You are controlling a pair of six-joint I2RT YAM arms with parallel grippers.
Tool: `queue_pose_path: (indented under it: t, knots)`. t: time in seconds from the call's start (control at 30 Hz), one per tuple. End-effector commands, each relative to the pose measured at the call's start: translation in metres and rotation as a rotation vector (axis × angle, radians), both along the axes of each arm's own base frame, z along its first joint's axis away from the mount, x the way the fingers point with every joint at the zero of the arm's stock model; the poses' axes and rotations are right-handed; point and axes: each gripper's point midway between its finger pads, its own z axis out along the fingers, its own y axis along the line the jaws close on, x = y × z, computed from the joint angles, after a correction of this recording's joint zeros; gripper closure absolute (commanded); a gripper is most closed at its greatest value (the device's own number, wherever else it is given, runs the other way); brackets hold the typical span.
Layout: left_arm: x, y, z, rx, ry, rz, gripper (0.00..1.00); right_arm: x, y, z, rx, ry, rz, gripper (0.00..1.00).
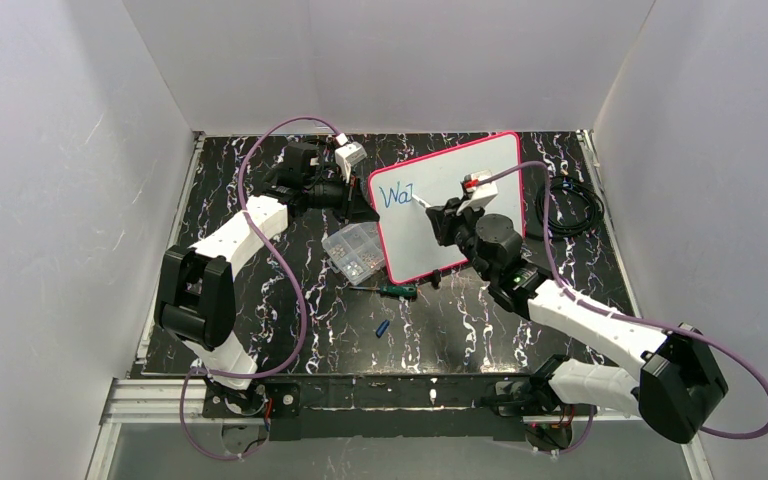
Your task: Write a sentence on the whiteboard
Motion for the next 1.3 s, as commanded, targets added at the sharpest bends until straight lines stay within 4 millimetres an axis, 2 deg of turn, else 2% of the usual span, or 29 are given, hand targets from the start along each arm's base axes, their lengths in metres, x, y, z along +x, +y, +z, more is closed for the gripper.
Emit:
queue_pose_path:
  t: [0.0,0.17,0.53,0.77,1.27]
  knots:
    - [-0.012,-0.004,0.026,-0.027,-0.067,-0.058,1.00,-0.008,-0.006,-0.018,-0.015,0.047,0.003,0.99]
    - [-0.012,-0.004,0.027,-0.028,-0.067,-0.057,1.00,-0.009,-0.008,-0.020,-0.012,0.051,-0.002,0.99]
    - [-0.013,-0.004,0.028,-0.029,-0.070,-0.058,1.00,0.002,-0.004,0.013,0.064,-0.023,-0.029,0.99]
    - [-0.013,-0.004,0.029,-0.030,-0.071,-0.060,1.00,0.007,-0.004,0.027,0.082,-0.062,-0.045,0.99]
    - [-0.013,-0.004,0.028,-0.030,-0.071,-0.060,1.00,0.009,-0.016,0.022,0.066,-0.060,-0.103,0.99]
